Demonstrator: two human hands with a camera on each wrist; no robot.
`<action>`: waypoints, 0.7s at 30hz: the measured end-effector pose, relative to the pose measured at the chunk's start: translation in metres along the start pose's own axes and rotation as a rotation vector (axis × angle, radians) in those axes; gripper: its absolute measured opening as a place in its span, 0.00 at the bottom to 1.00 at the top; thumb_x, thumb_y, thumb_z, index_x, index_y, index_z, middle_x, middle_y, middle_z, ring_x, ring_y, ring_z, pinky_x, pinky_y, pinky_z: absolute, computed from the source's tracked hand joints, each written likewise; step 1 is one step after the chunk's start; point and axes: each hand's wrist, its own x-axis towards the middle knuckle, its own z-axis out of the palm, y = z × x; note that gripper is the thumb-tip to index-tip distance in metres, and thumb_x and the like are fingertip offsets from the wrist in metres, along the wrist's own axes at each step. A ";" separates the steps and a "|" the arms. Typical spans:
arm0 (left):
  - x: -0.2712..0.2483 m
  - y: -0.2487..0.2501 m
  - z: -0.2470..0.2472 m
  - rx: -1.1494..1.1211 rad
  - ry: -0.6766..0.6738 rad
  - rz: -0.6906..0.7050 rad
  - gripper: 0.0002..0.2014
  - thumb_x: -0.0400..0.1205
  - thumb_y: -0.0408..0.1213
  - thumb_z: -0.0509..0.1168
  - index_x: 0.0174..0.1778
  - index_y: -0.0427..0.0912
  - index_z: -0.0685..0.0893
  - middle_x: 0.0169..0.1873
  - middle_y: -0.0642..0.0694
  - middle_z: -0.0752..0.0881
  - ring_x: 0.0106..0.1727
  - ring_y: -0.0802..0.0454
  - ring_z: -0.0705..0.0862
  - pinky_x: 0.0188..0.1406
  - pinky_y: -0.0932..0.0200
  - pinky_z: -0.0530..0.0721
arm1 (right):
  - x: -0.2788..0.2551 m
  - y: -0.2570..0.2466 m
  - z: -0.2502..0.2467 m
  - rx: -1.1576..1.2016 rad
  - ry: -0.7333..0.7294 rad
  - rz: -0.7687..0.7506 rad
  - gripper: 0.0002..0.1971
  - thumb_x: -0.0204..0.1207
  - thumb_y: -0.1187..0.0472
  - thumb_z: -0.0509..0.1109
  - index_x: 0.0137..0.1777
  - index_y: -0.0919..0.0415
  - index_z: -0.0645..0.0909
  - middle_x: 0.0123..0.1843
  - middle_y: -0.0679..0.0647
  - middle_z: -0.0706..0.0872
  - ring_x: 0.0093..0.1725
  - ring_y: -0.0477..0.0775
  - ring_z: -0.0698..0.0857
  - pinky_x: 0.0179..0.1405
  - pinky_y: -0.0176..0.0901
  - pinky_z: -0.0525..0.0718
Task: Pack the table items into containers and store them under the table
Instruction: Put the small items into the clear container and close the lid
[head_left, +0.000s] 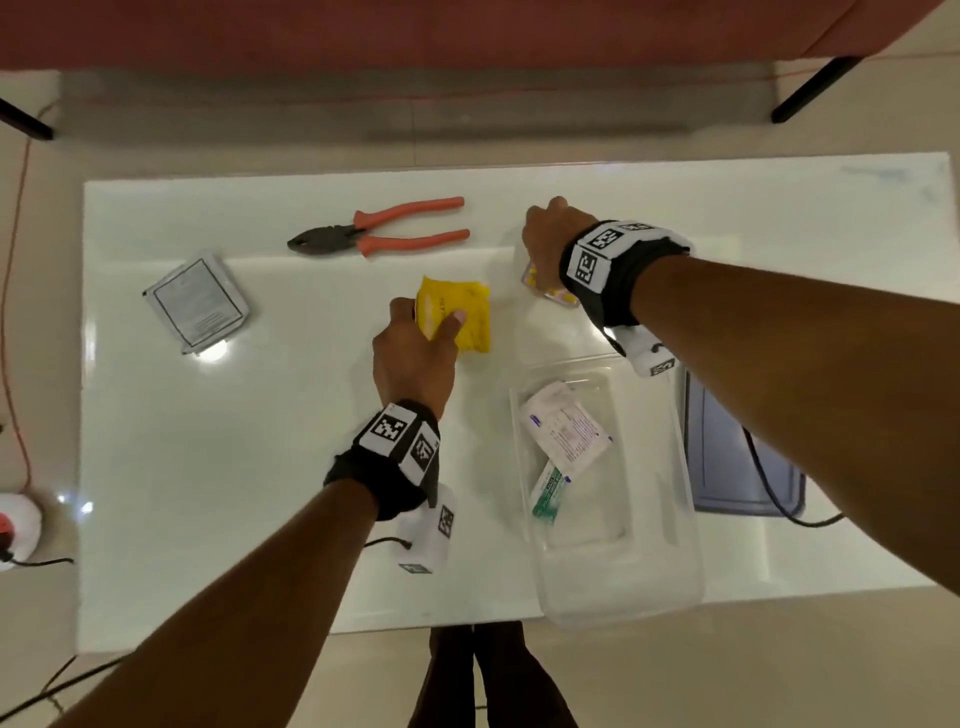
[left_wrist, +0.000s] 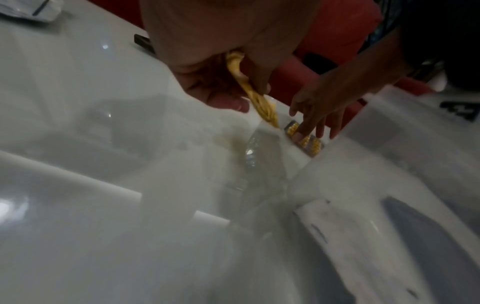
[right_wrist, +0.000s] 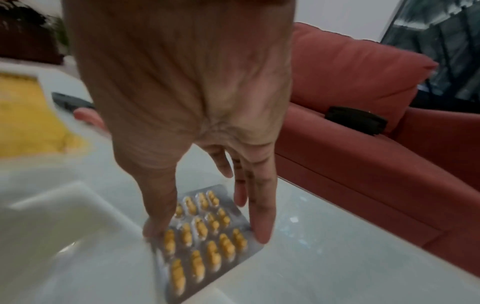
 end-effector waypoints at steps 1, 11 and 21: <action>-0.006 0.004 -0.002 -0.110 0.034 0.026 0.20 0.75 0.56 0.70 0.50 0.41 0.79 0.38 0.45 0.88 0.42 0.38 0.89 0.45 0.44 0.87 | 0.003 -0.001 0.002 -0.008 0.006 -0.003 0.21 0.76 0.59 0.72 0.64 0.72 0.75 0.63 0.68 0.78 0.62 0.69 0.78 0.55 0.56 0.80; -0.089 0.032 -0.001 0.023 -0.283 0.306 0.17 0.69 0.60 0.74 0.38 0.50 0.84 0.28 0.54 0.83 0.31 0.57 0.80 0.34 0.59 0.79 | 0.019 0.008 0.007 -0.030 -0.058 0.141 0.39 0.59 0.51 0.86 0.65 0.71 0.73 0.65 0.69 0.73 0.64 0.69 0.76 0.60 0.59 0.79; -0.068 0.018 -0.026 0.758 -0.111 0.851 0.16 0.57 0.41 0.83 0.38 0.49 0.90 0.24 0.48 0.82 0.28 0.51 0.84 0.16 0.63 0.76 | 0.024 0.028 0.017 0.020 -0.041 0.048 0.27 0.56 0.60 0.82 0.50 0.60 0.69 0.50 0.62 0.74 0.48 0.68 0.81 0.40 0.51 0.79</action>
